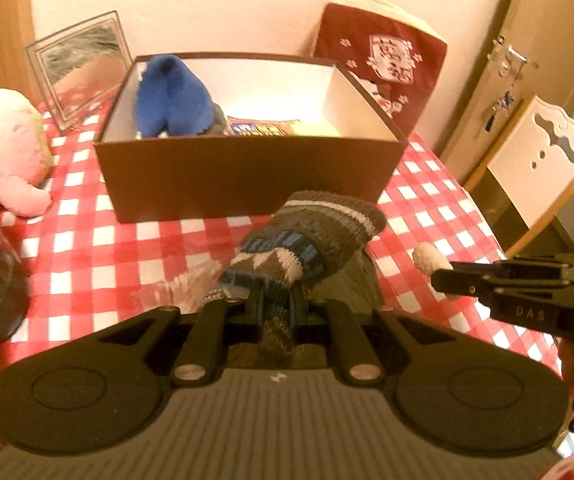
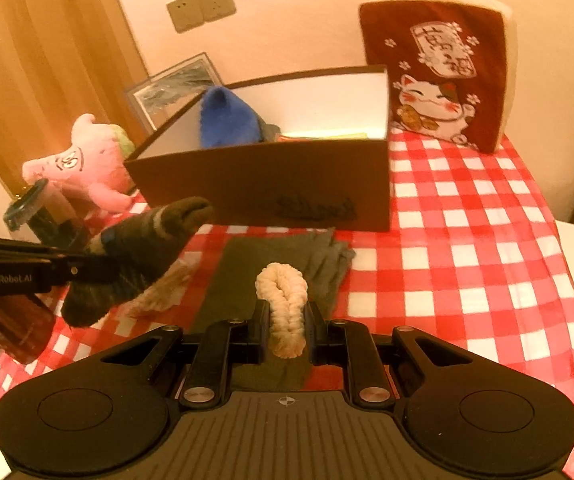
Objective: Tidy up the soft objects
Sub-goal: 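Lift the hair tie with the right gripper while the left lifts the sock toward the box, then lower the striped sock and cream hair tie into the box and open both grippers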
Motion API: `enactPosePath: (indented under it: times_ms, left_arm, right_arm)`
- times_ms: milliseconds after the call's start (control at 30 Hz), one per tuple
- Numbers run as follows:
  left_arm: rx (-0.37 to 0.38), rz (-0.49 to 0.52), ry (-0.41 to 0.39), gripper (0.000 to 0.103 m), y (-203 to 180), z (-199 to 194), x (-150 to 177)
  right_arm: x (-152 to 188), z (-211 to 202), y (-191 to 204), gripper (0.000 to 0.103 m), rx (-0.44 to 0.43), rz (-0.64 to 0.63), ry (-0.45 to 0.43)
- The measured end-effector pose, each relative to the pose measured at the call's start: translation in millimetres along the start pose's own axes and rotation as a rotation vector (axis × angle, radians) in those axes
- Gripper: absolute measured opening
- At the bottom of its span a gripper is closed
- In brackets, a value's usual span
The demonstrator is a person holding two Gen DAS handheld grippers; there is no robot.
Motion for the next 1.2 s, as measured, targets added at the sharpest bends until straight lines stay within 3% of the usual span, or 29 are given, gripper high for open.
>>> enactPosePath:
  times_ms: [533, 867, 1200]
  left_arm:
    - [-0.027, -0.009, -0.103, 0.010, 9, -20, -47]
    - [-0.049, 0.013, -0.201, 0.010, 10, -24, -106]
    - [-0.048, 0.053, -0.215, 0.010, -2, 3, -154]
  right_arm:
    - [-43, 1, 8, 0.018, -0.014, -0.076, -0.067]
    - [-99, 0, -4, 0.018, 0.001, -0.116, -0.157]
    - [-151, 22, -21, 0.018, 0.016, -0.138, -0.204]
Point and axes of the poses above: each gripper's, at about its wrist camera, not at the fingertips, and z roughly the way its jaws point, y to its left, x to its underside, the point moved 7 cm from there along z, roughly the way its jaws point, and after that the axes turned 14 degrees about -z, right-handed, at the moved point
